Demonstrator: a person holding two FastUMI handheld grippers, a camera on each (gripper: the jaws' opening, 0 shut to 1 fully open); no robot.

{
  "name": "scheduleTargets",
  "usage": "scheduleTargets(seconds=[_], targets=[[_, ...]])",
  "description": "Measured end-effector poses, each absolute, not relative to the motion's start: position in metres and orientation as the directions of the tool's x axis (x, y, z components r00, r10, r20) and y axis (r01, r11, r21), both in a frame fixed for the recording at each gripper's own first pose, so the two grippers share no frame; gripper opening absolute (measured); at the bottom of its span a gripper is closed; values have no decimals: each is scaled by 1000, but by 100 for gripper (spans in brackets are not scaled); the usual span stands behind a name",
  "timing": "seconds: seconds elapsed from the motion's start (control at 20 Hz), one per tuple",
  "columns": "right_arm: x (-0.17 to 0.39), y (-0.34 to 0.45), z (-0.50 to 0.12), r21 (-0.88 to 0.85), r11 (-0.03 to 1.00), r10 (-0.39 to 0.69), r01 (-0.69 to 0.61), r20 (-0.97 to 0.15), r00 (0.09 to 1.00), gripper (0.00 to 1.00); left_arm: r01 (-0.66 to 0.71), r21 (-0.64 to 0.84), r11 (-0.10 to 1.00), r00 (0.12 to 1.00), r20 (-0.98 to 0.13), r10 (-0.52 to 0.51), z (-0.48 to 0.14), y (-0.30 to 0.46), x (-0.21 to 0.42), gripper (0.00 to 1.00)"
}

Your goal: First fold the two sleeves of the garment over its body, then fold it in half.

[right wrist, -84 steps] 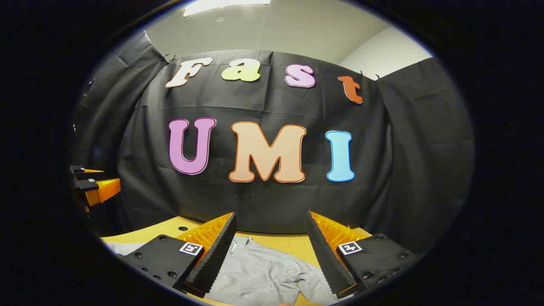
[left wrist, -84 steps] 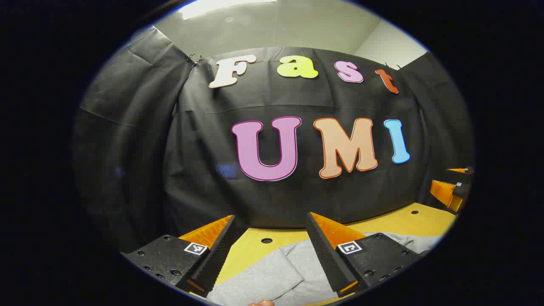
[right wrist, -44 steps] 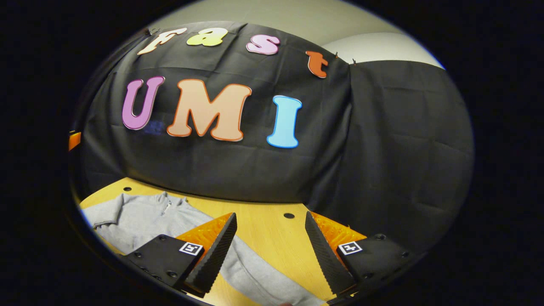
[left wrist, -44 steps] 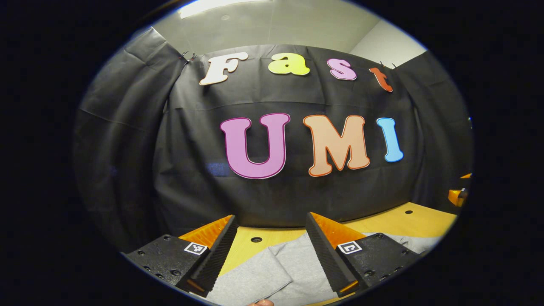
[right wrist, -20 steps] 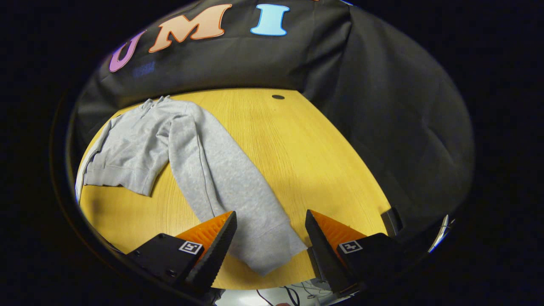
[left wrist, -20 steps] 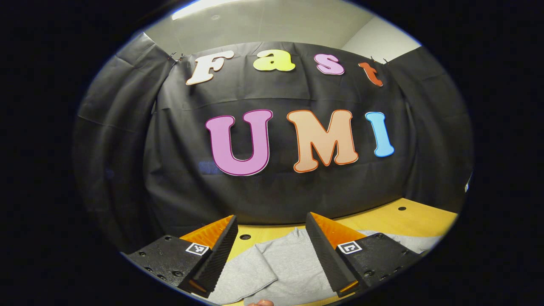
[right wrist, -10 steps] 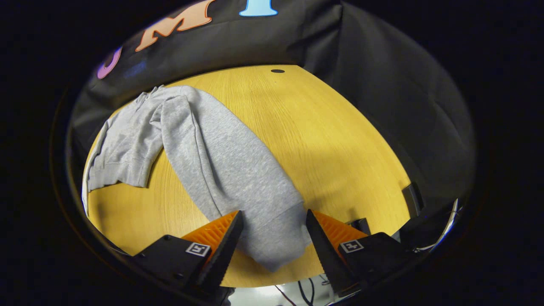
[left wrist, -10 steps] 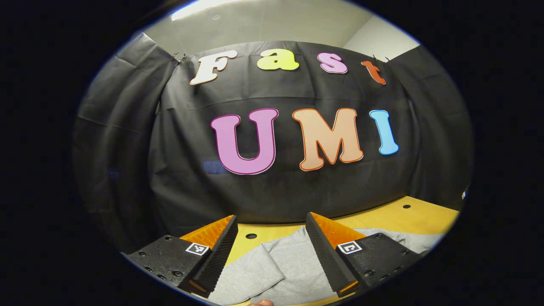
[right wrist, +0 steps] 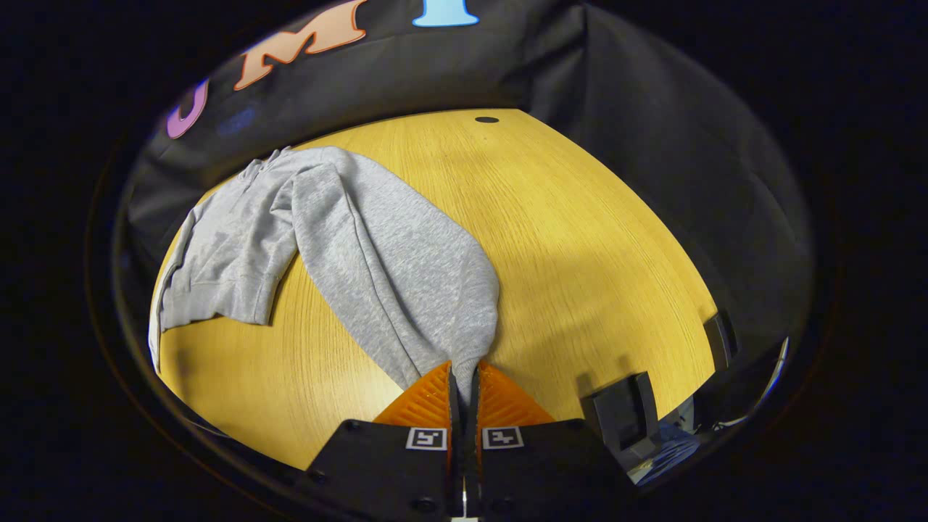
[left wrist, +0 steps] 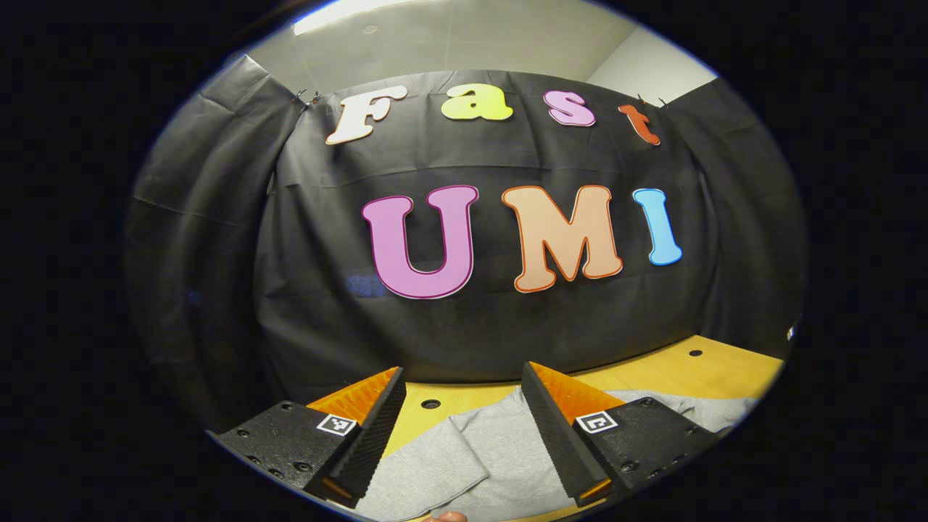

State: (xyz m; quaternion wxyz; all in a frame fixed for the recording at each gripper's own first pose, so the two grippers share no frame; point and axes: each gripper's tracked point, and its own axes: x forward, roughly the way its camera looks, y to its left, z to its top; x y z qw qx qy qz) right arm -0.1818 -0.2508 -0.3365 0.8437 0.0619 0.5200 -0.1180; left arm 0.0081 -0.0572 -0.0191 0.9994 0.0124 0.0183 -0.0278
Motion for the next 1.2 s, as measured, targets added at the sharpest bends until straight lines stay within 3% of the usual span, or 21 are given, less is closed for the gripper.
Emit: scheduleTargets(seconds=[0.4, 0.7, 1.2], targets=[[-139, -238, -307, 39, 953, -125, 302, -855, 503, 4, 10, 18, 1000, 999, -38, -9, -20, -32, 4, 93], [-75, -220, -265, 117, 947, -97, 298, -783, 615, 4, -38, 17, 999, 998, -42, 39, -21, -6, -4, 94], [26, -142, -215, 283, 935, 45, 215, -695, 718, 3, -137, 31, 990, 989, -57, 139, -29, 46, -20, 94]])
